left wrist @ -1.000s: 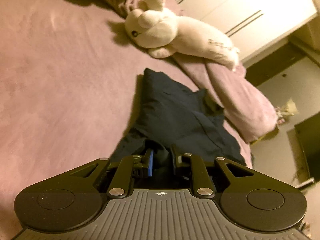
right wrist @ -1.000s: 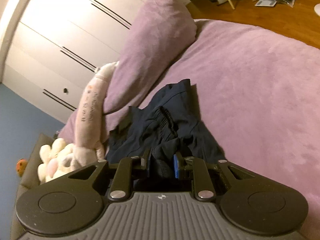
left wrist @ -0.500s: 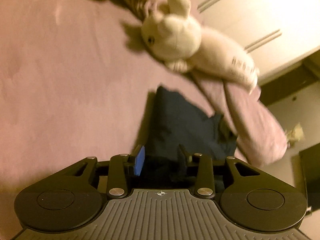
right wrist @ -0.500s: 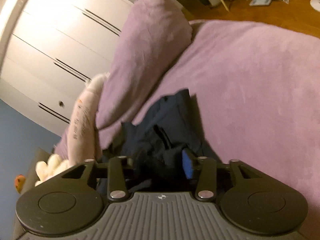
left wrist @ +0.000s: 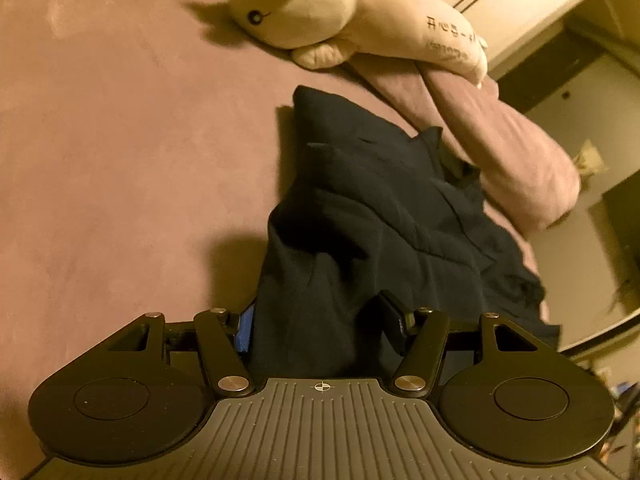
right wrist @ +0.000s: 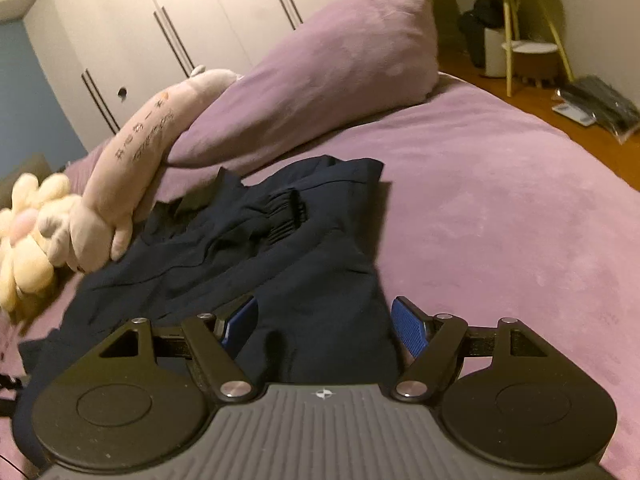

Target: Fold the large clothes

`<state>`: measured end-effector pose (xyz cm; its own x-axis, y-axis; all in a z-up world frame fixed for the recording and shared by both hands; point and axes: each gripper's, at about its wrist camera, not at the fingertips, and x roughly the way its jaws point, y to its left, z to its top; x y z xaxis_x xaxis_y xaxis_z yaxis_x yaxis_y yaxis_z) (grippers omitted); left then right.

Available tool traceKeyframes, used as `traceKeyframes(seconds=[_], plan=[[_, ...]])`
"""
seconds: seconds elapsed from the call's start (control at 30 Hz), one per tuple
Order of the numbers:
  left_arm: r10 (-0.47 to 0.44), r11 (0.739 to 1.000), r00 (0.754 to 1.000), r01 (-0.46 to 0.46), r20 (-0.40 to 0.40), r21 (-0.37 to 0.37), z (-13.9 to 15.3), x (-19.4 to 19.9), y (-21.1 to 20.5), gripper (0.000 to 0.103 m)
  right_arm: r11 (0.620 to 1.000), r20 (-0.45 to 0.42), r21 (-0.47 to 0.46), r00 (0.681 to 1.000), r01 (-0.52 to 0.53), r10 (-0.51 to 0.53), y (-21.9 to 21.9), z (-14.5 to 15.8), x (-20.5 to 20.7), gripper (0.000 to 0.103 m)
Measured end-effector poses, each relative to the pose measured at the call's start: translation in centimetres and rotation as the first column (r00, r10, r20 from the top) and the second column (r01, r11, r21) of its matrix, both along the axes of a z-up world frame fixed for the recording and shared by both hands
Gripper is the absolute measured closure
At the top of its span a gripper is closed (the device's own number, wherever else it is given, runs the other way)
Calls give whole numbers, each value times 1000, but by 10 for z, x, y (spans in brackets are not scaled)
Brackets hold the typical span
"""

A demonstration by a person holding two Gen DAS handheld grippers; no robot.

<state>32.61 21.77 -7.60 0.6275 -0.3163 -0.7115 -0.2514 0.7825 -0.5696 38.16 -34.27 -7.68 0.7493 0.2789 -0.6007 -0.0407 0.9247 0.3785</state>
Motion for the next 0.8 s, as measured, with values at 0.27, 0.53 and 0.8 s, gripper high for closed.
traceKeyframes(seconds=[0.27,0.53,0.8], plan=[[-14,997,999,11,35,82,19,-3,-11,83,985,13,-170,1000,-15,17,26,11,-3,95],[-45,978,968,-8,247,210,99,16,-23,86,987,216,-140,975,75,-43,29,81,8,95],[-27,954,994,-7,110,301,53,86,-41,85,994,11,-90,998,63,-62,23,25,73,91]])
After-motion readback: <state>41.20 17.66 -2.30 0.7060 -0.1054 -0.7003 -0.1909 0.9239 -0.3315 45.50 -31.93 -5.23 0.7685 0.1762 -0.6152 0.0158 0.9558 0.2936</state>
